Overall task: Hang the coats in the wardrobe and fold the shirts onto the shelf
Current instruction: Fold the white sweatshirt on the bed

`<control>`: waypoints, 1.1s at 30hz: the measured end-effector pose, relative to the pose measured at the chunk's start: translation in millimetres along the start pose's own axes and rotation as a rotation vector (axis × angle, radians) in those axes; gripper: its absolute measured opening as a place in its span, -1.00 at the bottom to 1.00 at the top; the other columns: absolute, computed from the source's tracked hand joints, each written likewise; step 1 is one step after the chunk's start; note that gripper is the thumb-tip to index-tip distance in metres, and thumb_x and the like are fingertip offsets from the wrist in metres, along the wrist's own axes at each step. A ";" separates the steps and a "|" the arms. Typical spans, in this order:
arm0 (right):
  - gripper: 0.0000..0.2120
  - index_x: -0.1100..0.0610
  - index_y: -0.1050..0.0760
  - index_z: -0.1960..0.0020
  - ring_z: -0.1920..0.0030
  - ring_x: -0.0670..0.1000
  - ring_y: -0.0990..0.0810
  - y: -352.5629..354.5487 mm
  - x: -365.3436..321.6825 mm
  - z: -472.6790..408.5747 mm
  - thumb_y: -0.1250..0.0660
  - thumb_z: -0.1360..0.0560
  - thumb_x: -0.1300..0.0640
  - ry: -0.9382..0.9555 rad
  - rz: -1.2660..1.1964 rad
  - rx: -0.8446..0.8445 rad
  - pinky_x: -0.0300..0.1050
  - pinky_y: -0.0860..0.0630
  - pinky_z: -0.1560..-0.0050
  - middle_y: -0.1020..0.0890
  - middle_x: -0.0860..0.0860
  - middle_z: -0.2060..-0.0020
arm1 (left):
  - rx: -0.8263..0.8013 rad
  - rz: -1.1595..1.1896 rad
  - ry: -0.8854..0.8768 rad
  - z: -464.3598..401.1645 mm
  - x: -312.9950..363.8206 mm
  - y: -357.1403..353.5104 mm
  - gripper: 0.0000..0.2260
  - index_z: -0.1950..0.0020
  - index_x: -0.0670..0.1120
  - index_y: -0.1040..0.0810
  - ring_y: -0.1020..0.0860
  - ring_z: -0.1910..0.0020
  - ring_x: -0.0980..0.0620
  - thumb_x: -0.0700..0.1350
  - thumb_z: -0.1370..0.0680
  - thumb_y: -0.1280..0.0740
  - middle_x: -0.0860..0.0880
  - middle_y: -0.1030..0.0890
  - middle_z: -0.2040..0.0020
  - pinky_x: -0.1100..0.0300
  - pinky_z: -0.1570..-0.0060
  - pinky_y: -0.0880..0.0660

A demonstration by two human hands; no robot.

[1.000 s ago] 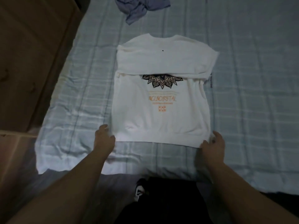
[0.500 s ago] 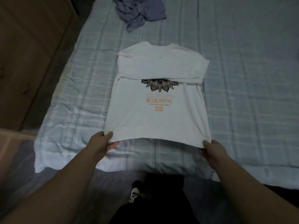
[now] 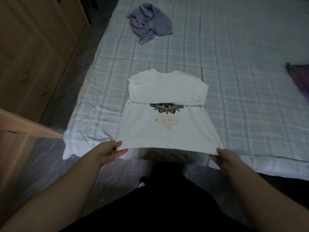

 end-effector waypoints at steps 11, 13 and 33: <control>-0.83 0.22 -0.54 -0.01 0.06 0.08 -0.61 -77.1 -167.0 -9.6 -0.20 -0.57 0.38 0.161 -0.343 -0.116 -0.19 -0.61 0.35 -0.56 0.19 -0.01 | 0.016 0.028 -0.333 -21.5 145.0 -97.4 -0.63 -0.40 -0.10 -0.37 -0.63 -0.04 -0.09 -0.30 -0.61 -0.26 -0.19 -0.52 -0.18 0.06 0.12 -0.65; -0.84 0.21 -0.56 0.05 0.07 0.07 -0.62 -96.6 -202.7 -24.1 -0.22 -0.57 0.37 0.173 -0.344 -0.127 -0.19 -0.62 0.34 -0.59 0.16 0.04 | 0.029 -0.021 -0.385 -30.9 175.9 -123.8 -0.81 -0.22 -0.14 -0.51 -0.64 0.03 -0.02 -0.26 -0.62 -0.26 -0.16 -0.57 -0.10 0.15 0.21 -0.64; -0.83 0.16 -0.54 -0.11 0.21 -0.14 -0.67 -309.1 -300.0 -337.5 -0.28 -0.54 0.19 0.382 -0.083 -0.134 -0.31 -0.58 0.16 -0.64 0.06 0.15 | 0.213 0.051 -0.428 -363.1 310.4 -223.9 -0.85 0.06 -0.12 -0.55 -0.64 -0.01 -0.06 -0.14 -0.63 -0.21 -0.16 -0.65 0.03 0.09 -0.06 -0.59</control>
Point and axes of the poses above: each hand's wrist, its own z-axis away from the middle knuckle, its own y-axis out of the back of the hand, x = y × z, the point moved 5 cm from there along -z, towards the middle knuckle
